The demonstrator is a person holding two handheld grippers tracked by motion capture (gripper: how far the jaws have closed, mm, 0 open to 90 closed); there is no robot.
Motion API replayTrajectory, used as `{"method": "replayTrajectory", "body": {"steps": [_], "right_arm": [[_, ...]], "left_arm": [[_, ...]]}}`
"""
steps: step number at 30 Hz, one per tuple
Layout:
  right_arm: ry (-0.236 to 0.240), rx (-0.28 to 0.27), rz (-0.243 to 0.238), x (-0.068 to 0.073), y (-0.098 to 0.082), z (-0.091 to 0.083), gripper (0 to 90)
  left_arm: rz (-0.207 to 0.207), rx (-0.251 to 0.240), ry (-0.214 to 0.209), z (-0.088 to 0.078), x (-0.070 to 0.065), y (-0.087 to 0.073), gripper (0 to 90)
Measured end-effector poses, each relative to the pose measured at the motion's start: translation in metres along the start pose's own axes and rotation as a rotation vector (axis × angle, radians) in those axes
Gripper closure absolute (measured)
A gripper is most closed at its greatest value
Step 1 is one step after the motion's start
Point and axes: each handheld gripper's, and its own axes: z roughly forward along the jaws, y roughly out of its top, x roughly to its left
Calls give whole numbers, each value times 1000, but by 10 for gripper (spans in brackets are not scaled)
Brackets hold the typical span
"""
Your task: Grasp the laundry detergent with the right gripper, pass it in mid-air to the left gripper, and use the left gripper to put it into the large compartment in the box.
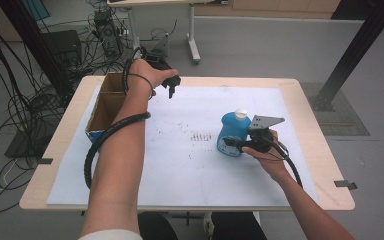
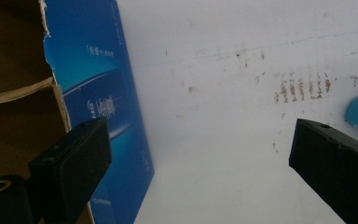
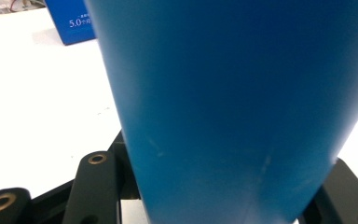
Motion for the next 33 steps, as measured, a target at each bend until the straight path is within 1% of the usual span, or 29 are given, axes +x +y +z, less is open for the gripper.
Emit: {"method": "replayTrajectory", "body": {"steps": [13, 19, 33], "right_arm": [[0, 1, 5, 0, 0, 0, 452], [0, 0, 5, 0, 0, 0, 452], [-4, 1, 10, 0, 0, 0, 452]], "left_arm": [[5, 3, 5, -1, -1, 1, 63], [10, -2, 9, -4, -3, 1, 63], [15, -5, 6, -5, -3, 1, 63]]}}
